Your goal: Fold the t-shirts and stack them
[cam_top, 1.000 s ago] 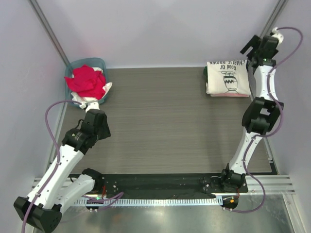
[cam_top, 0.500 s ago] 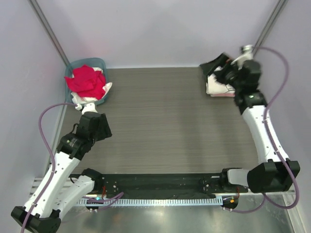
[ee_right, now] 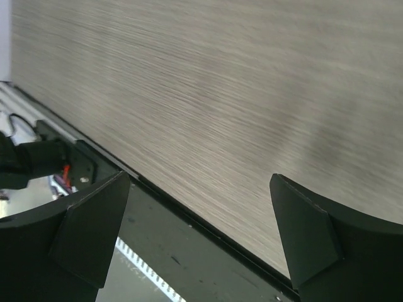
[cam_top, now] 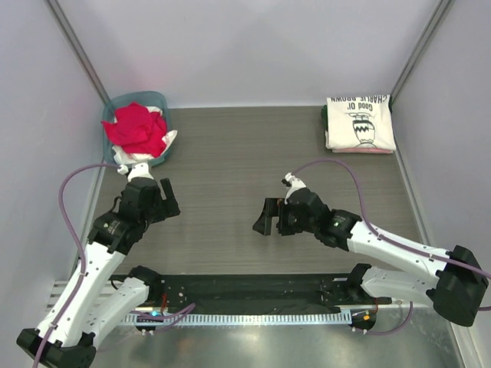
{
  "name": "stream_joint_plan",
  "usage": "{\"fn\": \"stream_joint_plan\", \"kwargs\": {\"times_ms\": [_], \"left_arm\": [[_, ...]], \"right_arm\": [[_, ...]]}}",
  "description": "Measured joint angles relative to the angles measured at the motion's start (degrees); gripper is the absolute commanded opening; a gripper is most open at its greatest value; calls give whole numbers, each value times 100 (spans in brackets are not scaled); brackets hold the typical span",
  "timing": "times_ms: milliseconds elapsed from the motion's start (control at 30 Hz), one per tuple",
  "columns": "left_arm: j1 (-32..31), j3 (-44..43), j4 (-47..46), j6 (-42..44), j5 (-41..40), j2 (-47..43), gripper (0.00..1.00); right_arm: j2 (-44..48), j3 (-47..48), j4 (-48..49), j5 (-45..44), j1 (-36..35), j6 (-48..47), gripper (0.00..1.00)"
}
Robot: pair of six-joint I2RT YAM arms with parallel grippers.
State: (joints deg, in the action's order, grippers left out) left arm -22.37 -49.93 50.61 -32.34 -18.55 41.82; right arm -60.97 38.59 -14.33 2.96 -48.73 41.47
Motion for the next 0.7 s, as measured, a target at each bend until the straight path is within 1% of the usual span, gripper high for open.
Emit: {"fn": "stream_joint_plan", "kwargs": {"times_ms": [167,333,700], "left_arm": [[0,0,2,-4,-4,96,80],[0,0,2,-11,-11,96,80],[0,0,4,-24,-70,103,79]], "right_arm": [[59,-417,-210,-402,-179,323,100],[101,-597,-387,-516,-190,396,100],[656,-824,-391,-645,-190,348,100]]}}
